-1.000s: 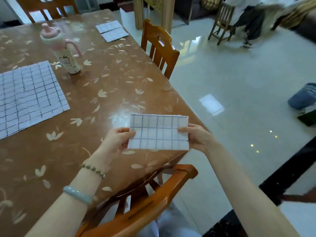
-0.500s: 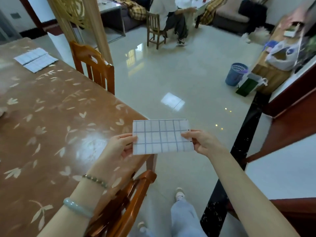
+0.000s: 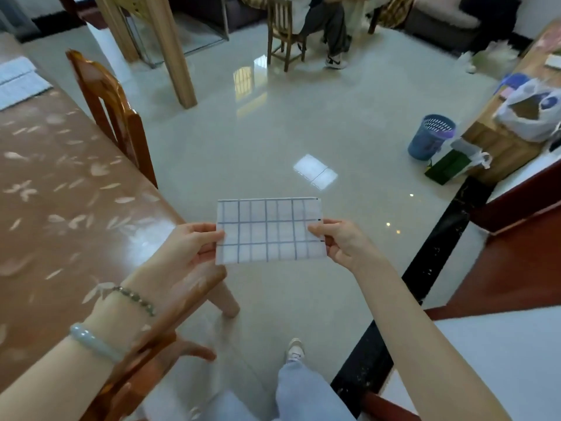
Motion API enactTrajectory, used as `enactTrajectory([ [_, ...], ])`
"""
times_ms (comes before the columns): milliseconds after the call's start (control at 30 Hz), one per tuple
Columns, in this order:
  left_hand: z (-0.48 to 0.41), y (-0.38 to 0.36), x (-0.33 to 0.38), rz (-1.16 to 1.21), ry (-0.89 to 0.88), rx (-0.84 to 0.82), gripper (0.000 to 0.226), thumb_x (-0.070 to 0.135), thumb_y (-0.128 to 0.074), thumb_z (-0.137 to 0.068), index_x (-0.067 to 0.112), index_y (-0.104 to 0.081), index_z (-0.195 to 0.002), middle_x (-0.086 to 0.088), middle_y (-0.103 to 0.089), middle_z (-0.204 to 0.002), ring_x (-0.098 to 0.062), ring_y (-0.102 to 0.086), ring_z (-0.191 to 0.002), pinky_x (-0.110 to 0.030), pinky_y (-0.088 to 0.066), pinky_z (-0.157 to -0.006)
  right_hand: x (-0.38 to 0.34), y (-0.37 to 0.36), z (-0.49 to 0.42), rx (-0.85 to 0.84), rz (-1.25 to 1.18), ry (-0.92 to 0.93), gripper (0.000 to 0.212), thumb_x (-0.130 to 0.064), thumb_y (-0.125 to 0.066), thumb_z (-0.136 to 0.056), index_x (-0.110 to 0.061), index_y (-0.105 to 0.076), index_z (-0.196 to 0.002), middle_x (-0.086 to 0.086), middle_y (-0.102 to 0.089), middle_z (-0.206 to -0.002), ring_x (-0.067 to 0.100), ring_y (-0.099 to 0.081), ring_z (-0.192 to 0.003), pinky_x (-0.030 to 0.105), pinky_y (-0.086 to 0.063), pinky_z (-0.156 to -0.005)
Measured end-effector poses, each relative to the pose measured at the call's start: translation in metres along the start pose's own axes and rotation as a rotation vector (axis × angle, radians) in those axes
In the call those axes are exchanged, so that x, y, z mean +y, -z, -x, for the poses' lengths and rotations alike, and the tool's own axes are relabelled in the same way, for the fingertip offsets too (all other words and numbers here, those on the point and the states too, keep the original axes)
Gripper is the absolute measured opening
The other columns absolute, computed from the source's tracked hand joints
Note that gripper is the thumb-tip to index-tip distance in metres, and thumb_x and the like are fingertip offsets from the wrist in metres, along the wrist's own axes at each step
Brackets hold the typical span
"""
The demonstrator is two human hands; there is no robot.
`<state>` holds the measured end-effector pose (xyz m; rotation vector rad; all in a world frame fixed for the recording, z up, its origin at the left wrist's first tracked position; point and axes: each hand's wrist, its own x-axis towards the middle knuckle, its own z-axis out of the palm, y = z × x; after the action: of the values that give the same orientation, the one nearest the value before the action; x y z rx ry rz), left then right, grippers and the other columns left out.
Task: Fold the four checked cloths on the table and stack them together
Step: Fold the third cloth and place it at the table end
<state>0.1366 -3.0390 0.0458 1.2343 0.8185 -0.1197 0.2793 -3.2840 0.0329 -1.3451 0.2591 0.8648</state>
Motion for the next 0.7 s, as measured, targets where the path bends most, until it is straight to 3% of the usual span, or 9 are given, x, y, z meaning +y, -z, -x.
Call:
enactTrajectory([
  [100,-0.013,-0.026,0.01,0.044,-0.028,0.061,0.011,0.0,-0.059,-0.09,0.002,-0.067,-0.097,-0.012,-0.075,-0.088,-0.021,-0.073,-0.075,-0.028,-0.06,-0.069,-0.031,0.015,-0.023,-0.024,0.041,0.008,0.022,0.009,-0.062,-0.081,0.008,-0.063,-0.103,0.015,-0.068,-0.083,0.019,-0.067,-0.065,0.032,-0.059,-0.061],
  [300,-0.048,-0.039,0.032,0.173,-0.018,0.214,0.012,-0.003,-0.06,-0.088,0.001,-0.066,-0.098,-0.009,-0.075,-0.077,-0.019,-0.073,-0.068,-0.025,-0.058,-0.056,-0.073,0.013,-0.07,-0.096,0.123,-0.025,0.017,0.01,-0.064,-0.079,0.007,-0.063,-0.095,0.019,-0.068,-0.087,0.021,-0.069,-0.064,0.032,-0.059,-0.062],
  [400,-0.071,-0.04,0.044,0.214,-0.023,0.277,0.01,-0.003,-0.06,-0.088,0.003,-0.065,-0.094,-0.007,-0.075,-0.073,-0.017,-0.072,-0.064,-0.026,-0.059,-0.056,-0.091,0.004,-0.102,-0.11,0.161,-0.033,0.025,0.01,-0.065,-0.078,0.01,-0.062,-0.103,0.022,-0.067,-0.093,0.022,-0.068,-0.068,0.031,-0.059,-0.062],
  [700,-0.158,-0.026,0.092,0.368,-0.077,0.365,0.011,-0.003,-0.06,-0.087,0.001,-0.065,-0.097,-0.009,-0.075,-0.075,-0.017,-0.072,-0.063,-0.027,-0.06,-0.061,-0.167,-0.046,-0.216,-0.208,0.271,-0.069,0.02,0.009,-0.066,-0.078,0.008,-0.064,-0.098,0.016,-0.069,-0.081,0.02,-0.069,-0.065,0.031,-0.059,-0.062],
])
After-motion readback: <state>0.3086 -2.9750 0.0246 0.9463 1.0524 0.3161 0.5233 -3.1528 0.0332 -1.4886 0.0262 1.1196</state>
